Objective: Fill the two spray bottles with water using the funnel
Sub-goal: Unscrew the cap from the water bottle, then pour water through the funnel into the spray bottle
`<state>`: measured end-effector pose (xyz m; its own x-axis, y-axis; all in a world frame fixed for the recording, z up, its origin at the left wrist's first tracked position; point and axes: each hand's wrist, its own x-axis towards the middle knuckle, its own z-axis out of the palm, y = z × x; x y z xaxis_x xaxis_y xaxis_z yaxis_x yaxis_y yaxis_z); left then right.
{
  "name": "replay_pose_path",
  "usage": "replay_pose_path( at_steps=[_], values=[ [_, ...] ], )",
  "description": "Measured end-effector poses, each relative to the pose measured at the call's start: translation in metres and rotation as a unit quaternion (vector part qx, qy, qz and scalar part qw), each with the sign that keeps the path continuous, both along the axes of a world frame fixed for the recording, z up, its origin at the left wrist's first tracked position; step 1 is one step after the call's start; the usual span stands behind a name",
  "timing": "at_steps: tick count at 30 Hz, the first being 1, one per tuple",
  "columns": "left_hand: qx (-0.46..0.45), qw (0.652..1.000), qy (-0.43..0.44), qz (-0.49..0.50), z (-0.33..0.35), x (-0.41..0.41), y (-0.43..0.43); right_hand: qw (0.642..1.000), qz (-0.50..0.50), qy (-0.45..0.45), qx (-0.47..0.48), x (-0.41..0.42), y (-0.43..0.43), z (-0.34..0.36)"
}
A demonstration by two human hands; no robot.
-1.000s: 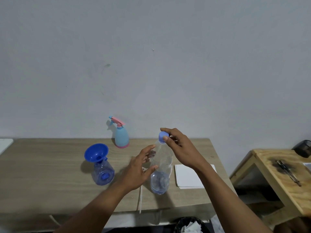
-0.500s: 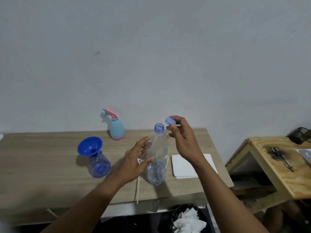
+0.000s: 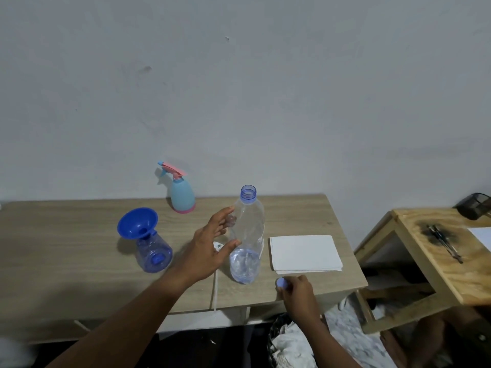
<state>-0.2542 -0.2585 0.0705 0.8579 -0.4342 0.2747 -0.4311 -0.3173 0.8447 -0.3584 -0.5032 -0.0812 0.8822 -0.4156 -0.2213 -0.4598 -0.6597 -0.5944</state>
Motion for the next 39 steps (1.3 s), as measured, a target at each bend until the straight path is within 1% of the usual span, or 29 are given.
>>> replay_pose_path(
  at_steps=[2,3,5,7,10,12,14,16,19,22,26,28,30,31,33,35,39],
  values=[
    [-0.001,1.000,0.002,0.001,0.001,0.000,0.000,1.000,-0.006,-0.009,-0.008,0.000,0.000,-0.001],
    [-0.003,1.000,0.002,0.002,0.001,0.000,0.000,0.999,-0.010,-0.035,-0.006,-0.001,0.001,0.002],
    [-0.007,1.000,0.000,0.004,0.001,0.000,0.001,0.990,-0.008,-0.134,0.035,0.001,0.006,0.018],
    [-0.003,1.000,-0.002,0.004,0.002,0.000,0.002,0.969,0.008,-0.230,0.093,0.009,0.014,0.045],
    [0.029,1.000,-0.013,-0.002,0.004,0.001,0.006,0.941,0.060,-0.300,0.147,0.027,0.031,0.091],
    [0.046,0.999,-0.025,-0.006,0.003,0.002,0.011,0.932,0.111,-0.308,0.159,0.036,0.041,0.113],
    [0.061,0.997,-0.036,-0.007,0.003,0.002,0.015,0.930,0.144,-0.301,0.154,0.042,0.052,0.126],
    [0.076,0.996,-0.054,0.002,0.005,0.002,0.019,0.932,0.143,-0.292,0.162,0.048,0.066,0.134],
    [0.085,0.992,-0.095,0.018,0.012,-0.001,0.028,0.929,0.096,-0.309,0.179,0.057,0.084,0.137],
    [0.076,0.984,-0.135,0.092,0.021,-0.007,0.047,0.923,0.077,-0.340,0.161,0.062,0.093,0.135],
    [0.081,0.946,-0.189,0.249,0.022,-0.003,0.100,0.922,0.114,-0.353,0.110,0.069,0.104,0.138],
    [0.087,0.932,-0.166,0.310,0.016,0.003,0.132,0.921,0.138,-0.354,0.089,0.074,0.114,0.145],
    [0.099,0.930,-0.104,0.338,0.010,0.009,0.159,0.922,0.165,-0.344,0.065,0.078,0.124,0.157],
    [0.106,0.933,-0.067,0.337,0.007,0.012,0.169,0.923,0.178,-0.337,0.051,0.079,0.130,0.164],
    [0.118,0.942,0.002,0.313,0.002,0.019,0.186,0.925,0.200,-0.321,0.032,0.081,0.142,0.178],
    [0.131,0.950,0.051,0.278,-0.002,0.029,0.196,0.927,0.215,-0.306,0.021,0.083,0.155,0.189],
    [0.138,0.962,0.093,0.217,-0.012,0.047,0.205,0.935,0.233,-0.268,-0.006,0.084,0.174,0.203]
  ],
)
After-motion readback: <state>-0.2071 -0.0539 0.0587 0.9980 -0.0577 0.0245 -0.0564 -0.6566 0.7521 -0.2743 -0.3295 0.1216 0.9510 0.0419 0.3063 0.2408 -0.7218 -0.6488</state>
